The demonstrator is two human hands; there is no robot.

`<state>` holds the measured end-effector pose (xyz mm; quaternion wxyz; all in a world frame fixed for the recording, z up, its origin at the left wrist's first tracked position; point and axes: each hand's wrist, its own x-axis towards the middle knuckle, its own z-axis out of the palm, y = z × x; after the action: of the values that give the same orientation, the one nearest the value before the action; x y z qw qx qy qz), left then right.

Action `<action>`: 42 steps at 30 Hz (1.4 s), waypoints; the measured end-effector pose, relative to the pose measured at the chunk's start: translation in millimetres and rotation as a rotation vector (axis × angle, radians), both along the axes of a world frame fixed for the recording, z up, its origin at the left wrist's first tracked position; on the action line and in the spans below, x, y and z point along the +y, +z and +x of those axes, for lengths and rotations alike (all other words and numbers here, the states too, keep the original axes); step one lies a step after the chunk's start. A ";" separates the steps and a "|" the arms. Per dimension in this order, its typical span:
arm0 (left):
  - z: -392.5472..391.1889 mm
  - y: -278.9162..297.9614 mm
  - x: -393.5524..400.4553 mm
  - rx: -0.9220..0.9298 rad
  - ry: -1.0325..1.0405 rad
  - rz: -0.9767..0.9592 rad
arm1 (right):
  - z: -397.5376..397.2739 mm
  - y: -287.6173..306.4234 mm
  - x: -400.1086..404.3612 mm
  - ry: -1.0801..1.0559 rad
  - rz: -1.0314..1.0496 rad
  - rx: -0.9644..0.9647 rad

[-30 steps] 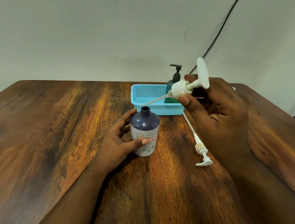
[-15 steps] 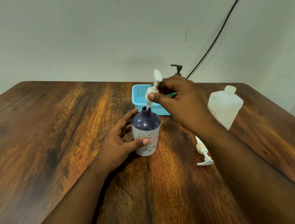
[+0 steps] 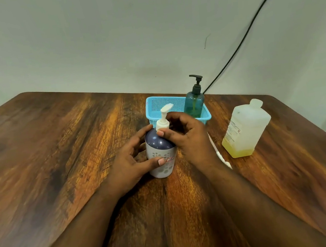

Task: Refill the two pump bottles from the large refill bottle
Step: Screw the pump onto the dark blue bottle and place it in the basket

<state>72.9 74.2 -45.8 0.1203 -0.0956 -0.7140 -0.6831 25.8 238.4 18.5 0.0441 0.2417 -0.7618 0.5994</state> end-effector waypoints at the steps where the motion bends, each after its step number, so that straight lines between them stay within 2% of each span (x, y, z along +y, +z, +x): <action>1: 0.4 -0.2 -0.2 -0.001 0.001 0.001 | 1.4 -3.6 -3.3 -0.007 -0.032 -0.008; 7: 1.8 2.1 1.2 -0.005 0.002 0.003 | 5.3 -20.2 -16.1 -0.145 -0.220 0.074; 10: 2.5 3.3 1.4 -0.020 0.002 0.007 | 4.5 -24.8 -17.3 -0.088 -0.286 0.019; 12: 2.8 3.5 1.1 -0.019 0.009 0.005 | 2.6 -25.2 -16.9 -0.043 -0.277 -0.027; 15: 4.0 4.6 2.3 -0.019 0.022 0.009 | 3.4 -26.0 -14.8 -0.107 -0.217 0.071; 19: 5.4 7.7 3.0 -0.014 0.042 0.012 | 9.3 -28.5 -17.0 -0.154 -0.279 0.064; 24: 7.3 11.4 4.2 -0.017 0.049 -0.004 | 10.7 -24.8 -18.0 0.042 -0.388 -0.108; 26: 7.9 12.3 5.3 -0.012 0.050 -0.013 | 13.1 -23.5 -18.1 -0.044 -0.312 -0.052; 28: 8.0 11.7 4.9 -0.013 0.043 -0.011 | 14.3 -23.4 -19.1 -0.241 -0.136 0.109; 30: 7.7 12.1 5.1 -0.005 0.042 -0.006 | 12.7 -21.3 -17.7 -0.332 -0.022 0.186; 32: 8.9 13.9 6.1 -0.010 0.039 -0.003 | 9.7 -18.9 -15.2 -0.302 0.028 0.162; 34: 9.8 15.0 7.0 -0.013 0.038 0.009 | 8.6 -14.4 -10.3 -0.178 0.041 0.096; 38: 8.4 14.0 6.1 -0.037 0.018 0.038 | -2.9 -4.1 2.2 0.133 -0.147 -0.156; 42: 7.0 13.2 3.7 -0.054 0.019 0.039 | -17.3 3.9 5.3 0.113 -0.041 -0.105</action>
<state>79.9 77.9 -32.6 0.1092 -0.0681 -0.7045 -0.6980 8.5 243.7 22.4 -0.0247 0.2517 -0.7358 0.6282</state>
